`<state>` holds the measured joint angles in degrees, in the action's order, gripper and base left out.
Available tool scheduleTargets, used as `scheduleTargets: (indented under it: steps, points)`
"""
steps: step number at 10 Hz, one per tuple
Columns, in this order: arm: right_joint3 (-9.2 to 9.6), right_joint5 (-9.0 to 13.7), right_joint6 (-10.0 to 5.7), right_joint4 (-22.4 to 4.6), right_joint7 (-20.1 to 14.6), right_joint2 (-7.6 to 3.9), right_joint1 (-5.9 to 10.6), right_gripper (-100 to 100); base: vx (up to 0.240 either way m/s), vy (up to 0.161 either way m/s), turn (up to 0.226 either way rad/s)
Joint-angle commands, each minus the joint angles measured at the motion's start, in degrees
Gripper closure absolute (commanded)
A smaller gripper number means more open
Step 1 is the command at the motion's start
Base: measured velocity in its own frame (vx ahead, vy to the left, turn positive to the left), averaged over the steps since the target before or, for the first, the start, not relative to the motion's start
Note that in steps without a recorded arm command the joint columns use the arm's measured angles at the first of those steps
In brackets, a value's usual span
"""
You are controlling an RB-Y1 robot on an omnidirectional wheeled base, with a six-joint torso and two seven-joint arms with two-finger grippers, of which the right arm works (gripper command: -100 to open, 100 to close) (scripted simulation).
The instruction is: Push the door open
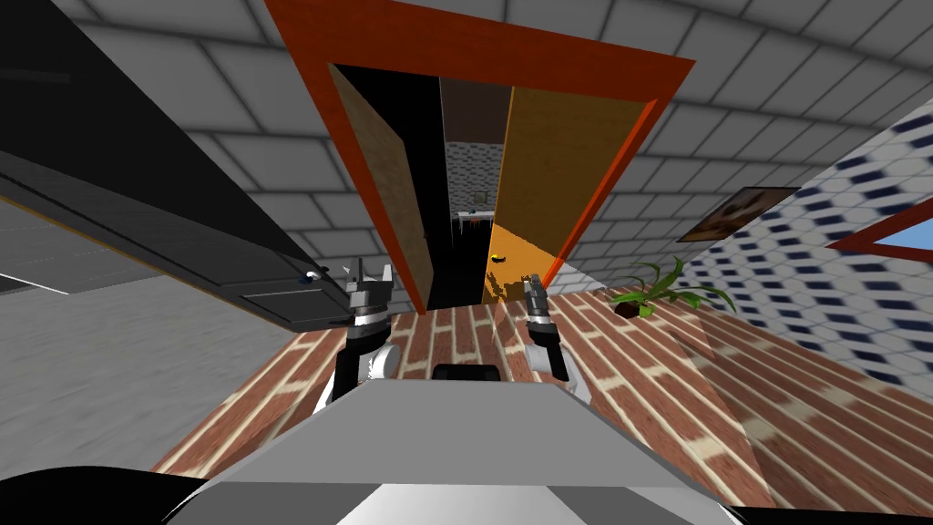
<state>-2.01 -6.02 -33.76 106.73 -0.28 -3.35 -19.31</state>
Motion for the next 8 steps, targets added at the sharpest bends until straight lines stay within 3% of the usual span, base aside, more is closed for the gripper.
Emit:
scheduleTargets:
  steps: [1,8]
  points:
    - [-0.37,-0.27,-0.49,-2.86,-0.94,-0.52,1.56,-100,0.086,-0.026,0.002]
    - [-0.77,-1.75,-2.94,-14.78,-3.63,-1.47,6.07,-100,0.086,-0.028,0.003]
